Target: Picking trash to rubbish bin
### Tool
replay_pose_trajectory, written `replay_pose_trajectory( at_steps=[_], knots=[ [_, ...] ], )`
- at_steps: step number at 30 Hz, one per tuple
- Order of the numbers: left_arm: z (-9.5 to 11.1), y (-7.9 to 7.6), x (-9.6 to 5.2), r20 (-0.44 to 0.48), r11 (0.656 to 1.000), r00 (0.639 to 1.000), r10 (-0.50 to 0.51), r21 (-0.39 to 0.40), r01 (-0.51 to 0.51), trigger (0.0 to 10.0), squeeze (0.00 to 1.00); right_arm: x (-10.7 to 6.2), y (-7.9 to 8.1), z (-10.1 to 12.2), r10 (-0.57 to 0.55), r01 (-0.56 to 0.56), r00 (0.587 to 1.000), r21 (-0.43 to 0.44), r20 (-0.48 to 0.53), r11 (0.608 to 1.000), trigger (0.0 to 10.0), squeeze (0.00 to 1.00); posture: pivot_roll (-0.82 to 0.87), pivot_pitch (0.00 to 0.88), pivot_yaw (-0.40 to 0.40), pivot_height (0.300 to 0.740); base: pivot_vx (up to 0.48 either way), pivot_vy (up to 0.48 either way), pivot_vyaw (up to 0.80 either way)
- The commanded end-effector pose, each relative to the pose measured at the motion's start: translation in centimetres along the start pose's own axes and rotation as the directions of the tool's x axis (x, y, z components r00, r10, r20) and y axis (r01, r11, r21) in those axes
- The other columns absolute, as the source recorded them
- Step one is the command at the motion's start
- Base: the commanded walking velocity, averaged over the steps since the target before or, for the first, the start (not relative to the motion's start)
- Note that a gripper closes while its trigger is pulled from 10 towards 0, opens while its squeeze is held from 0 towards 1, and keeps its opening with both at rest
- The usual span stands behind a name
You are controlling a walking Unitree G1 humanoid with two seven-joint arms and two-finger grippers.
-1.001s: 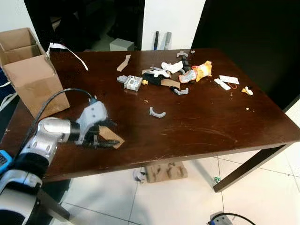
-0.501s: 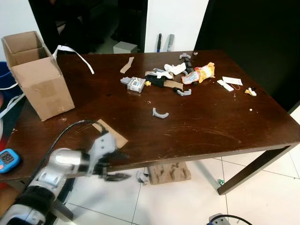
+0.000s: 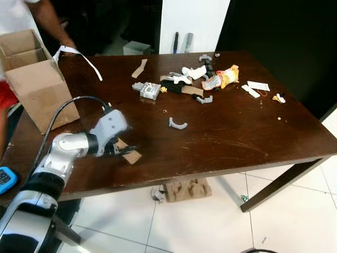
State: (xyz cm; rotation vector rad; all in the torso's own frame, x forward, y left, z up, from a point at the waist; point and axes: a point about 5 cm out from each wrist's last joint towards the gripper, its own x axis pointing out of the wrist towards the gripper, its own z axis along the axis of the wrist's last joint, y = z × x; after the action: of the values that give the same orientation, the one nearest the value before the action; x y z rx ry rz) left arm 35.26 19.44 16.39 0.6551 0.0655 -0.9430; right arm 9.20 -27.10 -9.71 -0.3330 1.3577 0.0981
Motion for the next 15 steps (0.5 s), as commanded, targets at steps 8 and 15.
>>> replay_pose_trajectory(
  at_steps=[8, 15],
  knots=[
    [0.1, 2.1, -2.7, -0.111, 0.986, 0.991, -0.073, 0.141, 0.088, 10.0, 0.00, -0.6, -1.4, -2.9, -0.019, 0.017, 0.997, -0.025, -0.070, 1.000, 10.0, 0.00, -0.02, 0.233, -0.068, 0.740, 0.000, 0.000, 0.00],
    [1.4, 3.1, -3.7, -0.116, 0.959, 0.980, -0.161, 0.214, 0.183, 10.0, 0.00, -0.7, -1.9, -3.0, -0.027, 0.026, 0.997, -0.021, -0.071, 0.999, 10.0, 0.00, -0.02, 0.245, -0.072, 0.740, 0.000, 0.000, 0.00]
  ],
)
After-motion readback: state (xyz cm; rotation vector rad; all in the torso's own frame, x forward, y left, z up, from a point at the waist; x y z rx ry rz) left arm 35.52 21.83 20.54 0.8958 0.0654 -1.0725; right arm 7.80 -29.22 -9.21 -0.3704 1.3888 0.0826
